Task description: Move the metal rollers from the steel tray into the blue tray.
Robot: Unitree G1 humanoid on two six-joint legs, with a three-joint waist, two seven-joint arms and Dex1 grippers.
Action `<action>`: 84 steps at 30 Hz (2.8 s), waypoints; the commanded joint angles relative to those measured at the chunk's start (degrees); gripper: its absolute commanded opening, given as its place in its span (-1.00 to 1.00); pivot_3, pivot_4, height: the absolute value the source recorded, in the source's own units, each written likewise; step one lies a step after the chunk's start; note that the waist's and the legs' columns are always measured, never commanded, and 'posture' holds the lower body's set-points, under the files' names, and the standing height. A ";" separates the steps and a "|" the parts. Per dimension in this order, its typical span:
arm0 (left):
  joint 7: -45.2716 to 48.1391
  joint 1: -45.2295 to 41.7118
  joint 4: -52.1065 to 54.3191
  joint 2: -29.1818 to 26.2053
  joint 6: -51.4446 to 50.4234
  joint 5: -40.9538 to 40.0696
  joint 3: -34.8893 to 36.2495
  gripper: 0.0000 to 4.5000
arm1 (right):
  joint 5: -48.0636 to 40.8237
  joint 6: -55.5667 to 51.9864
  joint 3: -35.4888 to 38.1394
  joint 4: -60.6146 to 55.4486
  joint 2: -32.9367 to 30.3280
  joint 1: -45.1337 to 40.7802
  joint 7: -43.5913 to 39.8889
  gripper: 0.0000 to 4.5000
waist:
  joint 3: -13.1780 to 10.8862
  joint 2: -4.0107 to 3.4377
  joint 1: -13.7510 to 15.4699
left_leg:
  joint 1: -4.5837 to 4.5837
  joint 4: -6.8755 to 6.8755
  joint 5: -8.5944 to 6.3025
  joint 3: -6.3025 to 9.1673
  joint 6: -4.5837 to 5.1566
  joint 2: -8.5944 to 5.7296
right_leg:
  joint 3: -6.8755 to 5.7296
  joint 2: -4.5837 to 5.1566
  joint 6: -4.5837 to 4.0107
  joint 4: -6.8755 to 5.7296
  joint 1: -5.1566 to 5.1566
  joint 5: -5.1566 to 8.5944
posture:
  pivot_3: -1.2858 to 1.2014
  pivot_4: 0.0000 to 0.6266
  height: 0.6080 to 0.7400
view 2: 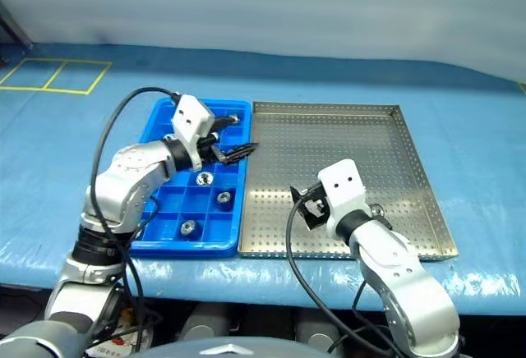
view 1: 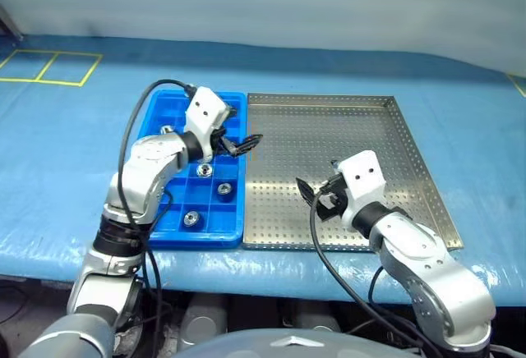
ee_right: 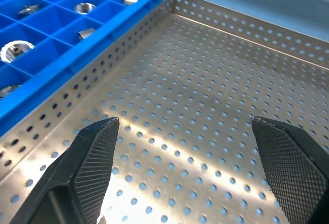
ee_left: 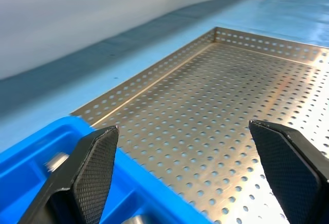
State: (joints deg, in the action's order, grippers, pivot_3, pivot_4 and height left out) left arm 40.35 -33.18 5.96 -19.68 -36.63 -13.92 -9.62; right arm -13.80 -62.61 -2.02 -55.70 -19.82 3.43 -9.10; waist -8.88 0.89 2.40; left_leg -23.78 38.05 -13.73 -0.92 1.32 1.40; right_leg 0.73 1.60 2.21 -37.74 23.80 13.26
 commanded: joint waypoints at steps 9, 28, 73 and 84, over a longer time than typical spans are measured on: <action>6.40 -12.99 -23.24 12.30 13.55 6.27 -12.50 0.96 | -1.69 11.76 4.87 -4.30 -1.36 15.77 9.85 0.92 | 0.00 0.00 -4.39 | 0.04 0.04 -0.01 -0.15 0.02 -0.04 | 0.18 -0.06 0.12 0.00 0.01 -0.04 | -0.11 -0.52 1.00; 2.84 -20.45 -54.39 29.26 29.63 14.50 -13.61 0.96 | -10.18 33.37 -0.96 -4.30 -10.10 33.79 32.44 0.92 | -0.02 0.04 -12.56 | 0.09 0.07 -0.07 -0.45 0.12 -0.02 | 0.57 -0.09 0.29 0.06 0.06 -0.11 | -0.26 -0.52 1.00; 0.38 -15.58 -45.92 28.98 22.65 7.30 -6.08 -0.26 | -25.50 22.90 -4.86 -4.28 -20.21 14.25 38.03 0.92 | -0.06 0.12 -15.31 | 0.12 0.01 -0.09 -0.51 0.17 0.09 | 0.71 -0.07 0.75 0.16 0.03 -0.34 | -0.12 -0.52 1.00; -1.95 -2.09 0.04 12.00 2.28 1.43 0.87 -0.26 | -23.52 13.26 -10.06 3.95 -16.82 -6.96 21.04 0.92 | -0.05 0.03 -6.92 | 0.26 -0.07 -0.07 -0.53 0.15 0.22 | 0.79 -0.27 0.68 -0.07 0.10 -0.35 | 0.08 -0.52 1.00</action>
State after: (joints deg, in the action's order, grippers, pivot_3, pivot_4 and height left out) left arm 39.21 -35.93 -0.92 -6.97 -31.93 -10.54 -10.49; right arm -38.31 -48.93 -11.23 -51.77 -37.29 -1.63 14.70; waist -8.93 0.92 -4.52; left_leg -23.50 37.98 -13.80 -1.46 1.47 1.62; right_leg 1.49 1.34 2.88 -37.80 23.90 12.91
